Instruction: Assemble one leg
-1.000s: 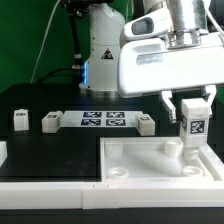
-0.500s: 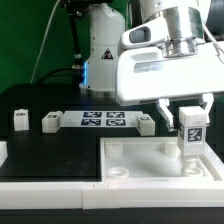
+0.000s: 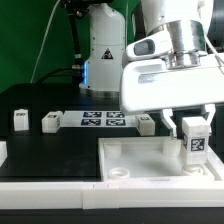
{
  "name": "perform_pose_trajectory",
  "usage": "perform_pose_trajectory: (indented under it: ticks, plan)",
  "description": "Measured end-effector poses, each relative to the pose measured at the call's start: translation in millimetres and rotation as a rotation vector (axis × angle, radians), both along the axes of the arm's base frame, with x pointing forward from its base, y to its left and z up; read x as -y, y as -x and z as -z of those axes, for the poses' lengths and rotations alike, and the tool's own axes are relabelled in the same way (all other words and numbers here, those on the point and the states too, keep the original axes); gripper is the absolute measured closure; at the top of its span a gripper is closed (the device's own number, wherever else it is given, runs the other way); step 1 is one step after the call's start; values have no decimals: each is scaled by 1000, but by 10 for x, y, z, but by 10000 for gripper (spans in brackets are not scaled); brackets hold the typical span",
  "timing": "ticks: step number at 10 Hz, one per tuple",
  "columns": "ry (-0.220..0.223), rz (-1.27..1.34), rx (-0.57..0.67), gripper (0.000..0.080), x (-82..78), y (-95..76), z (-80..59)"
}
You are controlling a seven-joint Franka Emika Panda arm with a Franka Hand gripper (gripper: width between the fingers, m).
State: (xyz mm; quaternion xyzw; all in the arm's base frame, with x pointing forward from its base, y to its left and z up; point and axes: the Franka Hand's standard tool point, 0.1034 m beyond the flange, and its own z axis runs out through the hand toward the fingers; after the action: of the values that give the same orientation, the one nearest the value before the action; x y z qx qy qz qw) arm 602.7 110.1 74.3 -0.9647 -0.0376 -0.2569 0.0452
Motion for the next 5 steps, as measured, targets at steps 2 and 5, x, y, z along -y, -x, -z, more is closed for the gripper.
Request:
perform_pose_trajectory:
  ticks: [2, 5]
  plan:
    - [1, 2, -2, 511, 15, 14, 49]
    - [2, 7, 28, 410, 25, -11, 52]
